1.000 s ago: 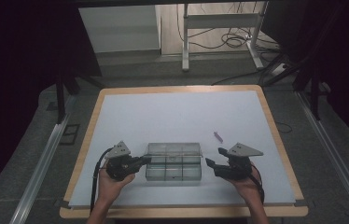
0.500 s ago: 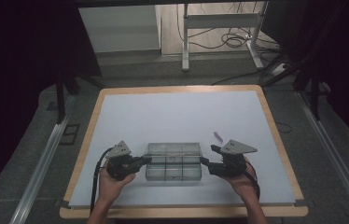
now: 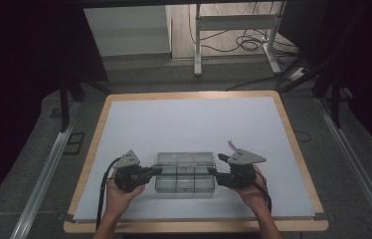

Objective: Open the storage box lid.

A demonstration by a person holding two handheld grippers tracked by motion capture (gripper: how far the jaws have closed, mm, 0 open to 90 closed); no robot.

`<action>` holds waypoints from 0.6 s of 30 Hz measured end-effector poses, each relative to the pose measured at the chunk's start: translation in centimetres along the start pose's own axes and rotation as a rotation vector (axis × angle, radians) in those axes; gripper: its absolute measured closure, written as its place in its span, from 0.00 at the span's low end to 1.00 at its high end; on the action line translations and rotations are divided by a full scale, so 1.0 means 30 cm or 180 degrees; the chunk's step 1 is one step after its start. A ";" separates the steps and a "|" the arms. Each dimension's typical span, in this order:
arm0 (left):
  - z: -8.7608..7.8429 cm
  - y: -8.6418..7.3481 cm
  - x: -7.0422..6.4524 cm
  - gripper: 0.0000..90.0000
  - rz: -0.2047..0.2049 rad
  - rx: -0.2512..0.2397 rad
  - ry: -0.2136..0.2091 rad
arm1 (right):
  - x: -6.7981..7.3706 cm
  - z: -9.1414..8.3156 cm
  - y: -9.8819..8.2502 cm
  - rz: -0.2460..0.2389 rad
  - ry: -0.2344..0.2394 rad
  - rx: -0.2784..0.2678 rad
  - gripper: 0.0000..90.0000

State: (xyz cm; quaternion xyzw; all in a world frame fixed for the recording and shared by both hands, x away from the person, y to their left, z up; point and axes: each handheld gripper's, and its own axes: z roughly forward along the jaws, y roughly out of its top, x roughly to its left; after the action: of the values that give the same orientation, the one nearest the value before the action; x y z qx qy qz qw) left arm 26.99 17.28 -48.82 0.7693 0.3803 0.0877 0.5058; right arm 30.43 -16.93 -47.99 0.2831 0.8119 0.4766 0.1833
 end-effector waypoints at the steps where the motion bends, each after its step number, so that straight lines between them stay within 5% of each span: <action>1: -0.002 0.001 0.000 1.00 0.0003 -0.0003 0.0000 | 0.003 0.003 0.003 -0.0008 0.0004 -0.0002 0.43; 18: -0.001 0.000 0.000 1.00 0.0003 -0.0001 -0.0005 | 0.026 0.044 0.036 -0.0234 0.0078 -0.0096 0.57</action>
State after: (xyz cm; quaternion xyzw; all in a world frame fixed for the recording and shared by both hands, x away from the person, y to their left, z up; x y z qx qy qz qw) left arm 26.98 17.31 -48.80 0.7695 0.3795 0.0874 0.5062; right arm 30.88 -15.14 -47.69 0.2444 0.8166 0.4851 0.1951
